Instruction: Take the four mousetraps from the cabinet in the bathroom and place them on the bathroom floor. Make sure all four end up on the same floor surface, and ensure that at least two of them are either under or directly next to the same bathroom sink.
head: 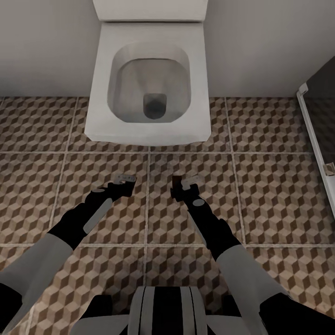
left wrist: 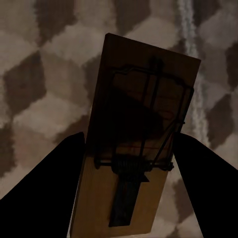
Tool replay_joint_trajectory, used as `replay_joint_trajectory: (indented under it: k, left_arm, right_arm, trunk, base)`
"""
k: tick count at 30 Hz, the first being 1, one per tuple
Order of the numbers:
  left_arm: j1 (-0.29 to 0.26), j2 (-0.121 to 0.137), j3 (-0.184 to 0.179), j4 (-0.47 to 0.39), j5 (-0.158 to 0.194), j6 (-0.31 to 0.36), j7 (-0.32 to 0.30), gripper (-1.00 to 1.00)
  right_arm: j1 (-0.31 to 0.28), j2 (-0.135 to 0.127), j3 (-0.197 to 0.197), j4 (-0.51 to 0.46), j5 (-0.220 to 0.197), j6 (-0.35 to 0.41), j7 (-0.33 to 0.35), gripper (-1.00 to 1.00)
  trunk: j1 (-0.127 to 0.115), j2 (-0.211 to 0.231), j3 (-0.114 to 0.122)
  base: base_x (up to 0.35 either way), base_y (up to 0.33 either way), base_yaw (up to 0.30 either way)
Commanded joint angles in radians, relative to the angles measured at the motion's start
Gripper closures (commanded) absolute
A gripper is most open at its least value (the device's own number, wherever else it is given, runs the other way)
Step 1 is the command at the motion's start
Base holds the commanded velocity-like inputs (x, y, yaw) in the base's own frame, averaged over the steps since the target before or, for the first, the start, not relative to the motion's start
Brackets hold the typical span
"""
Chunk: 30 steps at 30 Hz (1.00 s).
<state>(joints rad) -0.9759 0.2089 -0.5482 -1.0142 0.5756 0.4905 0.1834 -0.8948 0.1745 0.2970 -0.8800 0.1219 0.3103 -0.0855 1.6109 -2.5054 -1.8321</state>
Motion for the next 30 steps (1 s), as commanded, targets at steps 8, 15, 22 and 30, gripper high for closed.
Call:
replay_joint_trajectory:
  k: [8, 15, 22, 30]
  left_arm:
    - [-0.001, 0.001, -0.005, -0.001, 0.01, 0.002, 0.009, 1.0]
    - [-0.001, 0.003, -0.006, 0.0, 0.01, 0.002, 0.008, 1.0]
    - [-0.001, 0.003, -0.006, 0.0, 0.01, 0.002, 0.009, 1.0]
    - [-0.001, 0.003, -0.006, -0.002, 0.01, 0.002, 0.008, 1.0]
  right_arm:
    - [0.0, 0.0, 0.009, -0.006, 0.014, -0.027, -0.003, 1.0]
    - [0.0, 0.0, 0.108, -0.009, 0.016, -0.061, -0.008, 1.0]
    - [0.0, 0.0, 0.125, -0.008, 0.015, -0.059, -0.011, 1.0]
    - [0.0, 0.0, 0.126, -0.008, 0.016, -0.06, -0.011, 1.0]
  trunk:
    - [0.0, 0.0, -0.001]
    - [0.0, 0.0, -0.001]
    - [0.0, 0.0, -0.001]
    - [0.0, 0.0, -0.001]
  base:
    - [0.007, 0.0, 0.0]
    - [0.0, 0.0, 0.0]
    - [0.0, 0.0, 0.0]
    - [0.0, 0.0, 0.0]
